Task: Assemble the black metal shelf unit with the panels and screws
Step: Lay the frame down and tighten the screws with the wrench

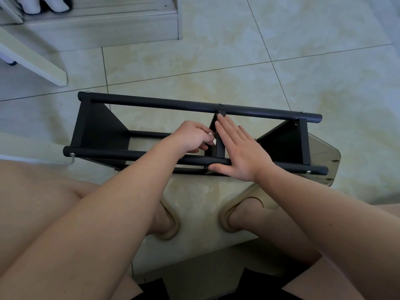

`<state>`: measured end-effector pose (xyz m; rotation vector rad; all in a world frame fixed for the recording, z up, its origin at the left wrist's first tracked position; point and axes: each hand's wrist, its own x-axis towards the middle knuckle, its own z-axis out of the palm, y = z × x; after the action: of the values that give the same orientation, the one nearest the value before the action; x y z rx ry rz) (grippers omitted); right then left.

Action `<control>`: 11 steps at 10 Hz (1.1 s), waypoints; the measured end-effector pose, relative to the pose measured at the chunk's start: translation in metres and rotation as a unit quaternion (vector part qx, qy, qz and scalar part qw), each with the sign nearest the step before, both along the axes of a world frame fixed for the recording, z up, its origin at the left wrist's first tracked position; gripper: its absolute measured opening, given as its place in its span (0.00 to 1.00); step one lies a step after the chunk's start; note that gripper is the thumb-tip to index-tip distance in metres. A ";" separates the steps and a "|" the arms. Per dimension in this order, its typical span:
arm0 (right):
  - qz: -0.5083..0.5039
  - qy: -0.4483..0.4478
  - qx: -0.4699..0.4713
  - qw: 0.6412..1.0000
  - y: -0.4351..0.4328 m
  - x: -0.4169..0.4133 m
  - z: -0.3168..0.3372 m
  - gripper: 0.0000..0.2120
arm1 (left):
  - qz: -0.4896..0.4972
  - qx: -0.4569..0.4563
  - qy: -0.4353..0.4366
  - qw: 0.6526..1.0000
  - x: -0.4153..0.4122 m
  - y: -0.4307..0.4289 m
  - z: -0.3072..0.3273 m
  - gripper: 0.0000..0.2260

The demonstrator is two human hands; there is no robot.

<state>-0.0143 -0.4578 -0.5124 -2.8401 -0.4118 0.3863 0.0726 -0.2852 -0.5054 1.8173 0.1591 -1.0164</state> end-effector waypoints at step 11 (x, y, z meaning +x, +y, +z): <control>0.001 -0.006 -0.009 1.000 0.001 -0.001 0.002 0.52 | -0.034 -0.003 0.086 0.996 0.003 0.003 0.008 0.07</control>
<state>-0.0156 -0.4563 -0.5105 -2.8612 -0.4162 0.3757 0.0756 -0.2823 -0.4975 1.7393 0.2004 -1.2206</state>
